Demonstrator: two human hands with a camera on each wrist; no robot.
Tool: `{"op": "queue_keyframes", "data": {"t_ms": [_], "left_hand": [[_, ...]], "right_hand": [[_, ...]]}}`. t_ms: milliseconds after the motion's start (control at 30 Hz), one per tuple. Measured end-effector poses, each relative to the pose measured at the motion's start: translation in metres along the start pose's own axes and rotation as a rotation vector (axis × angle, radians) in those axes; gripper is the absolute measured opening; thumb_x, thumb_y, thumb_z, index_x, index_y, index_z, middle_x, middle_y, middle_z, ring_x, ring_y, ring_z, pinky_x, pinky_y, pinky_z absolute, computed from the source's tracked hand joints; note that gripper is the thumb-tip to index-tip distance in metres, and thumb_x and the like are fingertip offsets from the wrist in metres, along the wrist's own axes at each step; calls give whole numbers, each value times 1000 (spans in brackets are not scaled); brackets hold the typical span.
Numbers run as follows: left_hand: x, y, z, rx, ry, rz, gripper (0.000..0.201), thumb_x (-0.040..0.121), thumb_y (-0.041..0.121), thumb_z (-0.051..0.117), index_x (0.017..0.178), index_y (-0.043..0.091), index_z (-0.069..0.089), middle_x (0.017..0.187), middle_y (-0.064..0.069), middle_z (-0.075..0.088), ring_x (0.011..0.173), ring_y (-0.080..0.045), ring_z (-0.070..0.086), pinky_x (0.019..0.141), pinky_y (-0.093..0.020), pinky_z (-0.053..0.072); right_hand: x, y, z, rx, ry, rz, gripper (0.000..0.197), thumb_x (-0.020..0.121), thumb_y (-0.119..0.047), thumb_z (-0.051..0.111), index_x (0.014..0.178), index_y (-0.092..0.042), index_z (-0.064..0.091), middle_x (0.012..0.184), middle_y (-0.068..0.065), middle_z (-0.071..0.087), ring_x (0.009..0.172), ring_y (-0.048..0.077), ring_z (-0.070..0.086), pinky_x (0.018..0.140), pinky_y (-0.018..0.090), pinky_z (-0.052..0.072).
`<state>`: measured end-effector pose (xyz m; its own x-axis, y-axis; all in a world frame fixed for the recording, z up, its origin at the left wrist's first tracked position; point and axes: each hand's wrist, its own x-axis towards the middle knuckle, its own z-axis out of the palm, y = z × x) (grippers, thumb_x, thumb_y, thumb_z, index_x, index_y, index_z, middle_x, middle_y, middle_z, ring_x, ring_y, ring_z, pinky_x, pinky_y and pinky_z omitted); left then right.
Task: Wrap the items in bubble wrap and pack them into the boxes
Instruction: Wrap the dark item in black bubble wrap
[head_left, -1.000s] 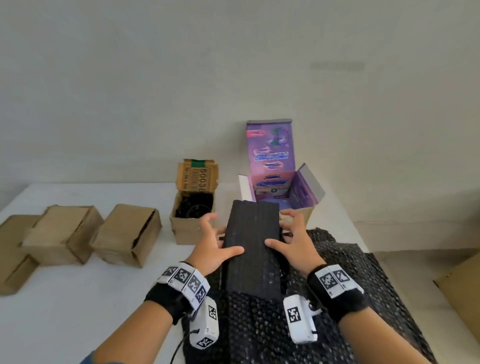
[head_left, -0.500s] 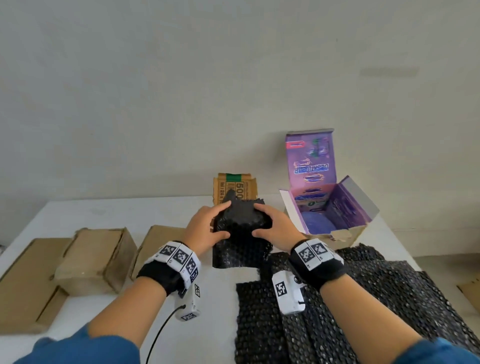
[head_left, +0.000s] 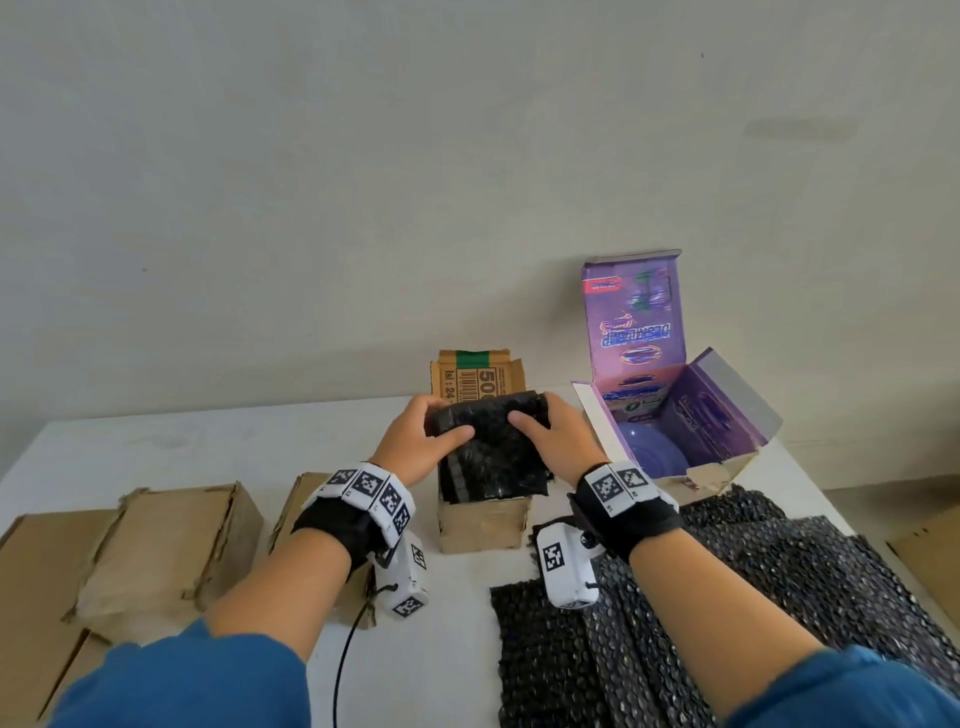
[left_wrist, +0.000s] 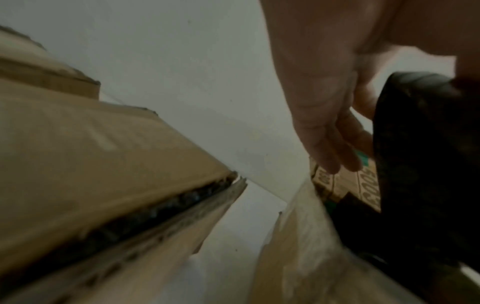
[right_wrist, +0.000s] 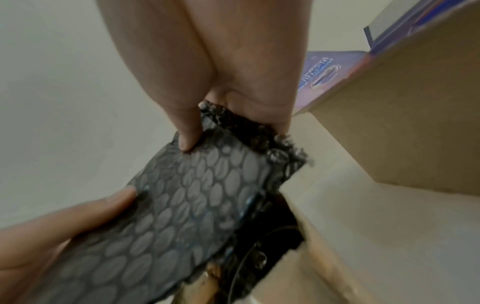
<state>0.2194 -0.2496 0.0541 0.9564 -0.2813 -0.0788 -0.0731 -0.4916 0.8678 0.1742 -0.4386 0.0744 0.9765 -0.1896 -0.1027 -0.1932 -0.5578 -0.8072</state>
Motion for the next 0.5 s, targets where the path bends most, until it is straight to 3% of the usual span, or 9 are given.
{"op": "queue_keyframes", "data": {"t_ms": [100, 200, 300, 333, 433, 500], "left_hand": [[-1, -5, 7, -128, 40, -43, 60, 78, 25, 75, 121, 21, 33, 108, 2, 54, 99, -15, 59, 86, -32, 51], [-1, -10, 11, -152, 46, -40, 67, 76, 19, 77, 114, 24, 23, 105, 7, 47, 90, -10, 60, 76, -30, 55], [3, -15, 12, 35, 62, 36, 51, 76, 20, 76, 106, 22, 35, 109, 4, 44, 86, -11, 60, 67, -23, 53], [4, -17, 12, 110, 72, 65, 45, 77, 21, 76, 105, 21, 41, 112, 2, 44, 86, -13, 59, 67, -21, 52], [6, -18, 14, 248, 69, 73, 40, 77, 23, 75, 110, 18, 53, 117, -3, 40, 95, -18, 57, 85, -27, 51], [5, -18, 18, 308, 55, 71, 44, 77, 26, 76, 114, 13, 55, 120, -4, 38, 104, -18, 52, 96, -26, 45]], "right_hand": [[3, 4, 15, 81, 78, 103, 38, 92, -27, 58, 123, -7, 46, 117, 8, 58, 110, 22, 54, 85, 27, 42], [6, 8, 26, 232, 180, 196, 39, 91, -16, 60, 121, -7, 36, 116, 12, 54, 97, 19, 53, 81, 26, 44], [8, 12, 32, 184, 206, 165, 33, 90, -12, 61, 110, -13, 34, 111, 10, 50, 84, 12, 49, 67, 20, 44], [8, 13, 34, 86, 195, 128, 32, 90, -13, 62, 110, -12, 38, 114, 9, 48, 87, 11, 48, 69, 18, 43], [6, 16, 38, -212, 90, -48, 42, 86, -19, 66, 123, -10, 46, 131, 8, 34, 114, 18, 42, 97, 20, 36], [2, 19, 36, -442, 5, -152, 53, 85, -28, 67, 131, -13, 46, 140, 7, 24, 129, 22, 29, 111, 30, 29]]}}
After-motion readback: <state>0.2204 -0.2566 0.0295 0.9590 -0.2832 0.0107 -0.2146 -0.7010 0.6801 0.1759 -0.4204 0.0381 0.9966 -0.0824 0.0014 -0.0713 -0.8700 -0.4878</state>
